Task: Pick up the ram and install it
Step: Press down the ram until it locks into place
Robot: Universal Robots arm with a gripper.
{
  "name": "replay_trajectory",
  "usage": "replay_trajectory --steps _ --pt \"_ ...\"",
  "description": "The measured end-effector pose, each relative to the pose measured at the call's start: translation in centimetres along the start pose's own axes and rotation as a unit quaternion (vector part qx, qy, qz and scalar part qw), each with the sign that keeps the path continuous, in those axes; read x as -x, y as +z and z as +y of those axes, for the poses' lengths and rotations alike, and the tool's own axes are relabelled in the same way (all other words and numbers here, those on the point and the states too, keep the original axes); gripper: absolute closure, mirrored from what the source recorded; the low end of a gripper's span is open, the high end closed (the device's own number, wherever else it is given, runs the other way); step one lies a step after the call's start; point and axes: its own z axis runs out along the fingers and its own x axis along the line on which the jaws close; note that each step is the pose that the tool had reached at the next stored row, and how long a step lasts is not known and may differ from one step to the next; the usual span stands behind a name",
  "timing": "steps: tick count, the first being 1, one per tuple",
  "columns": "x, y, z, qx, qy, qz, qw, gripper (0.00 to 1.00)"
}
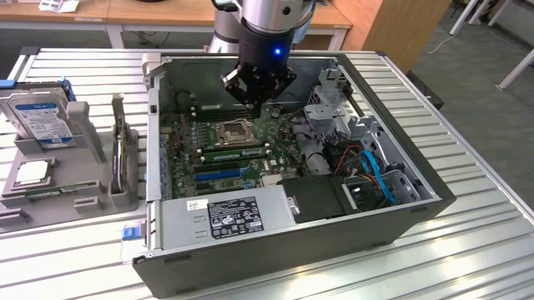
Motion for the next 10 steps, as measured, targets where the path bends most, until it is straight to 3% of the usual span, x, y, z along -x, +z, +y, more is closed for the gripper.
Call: replay_trajectory --steps 7,10 --pt "0.00 0.06 -0.01 -0.0013 0.059 -0.0025 0.9982 0.90" --pt "-0.01 0.07 0.00 -0.0013 0.061 -0.0026 0.9981 0.90"
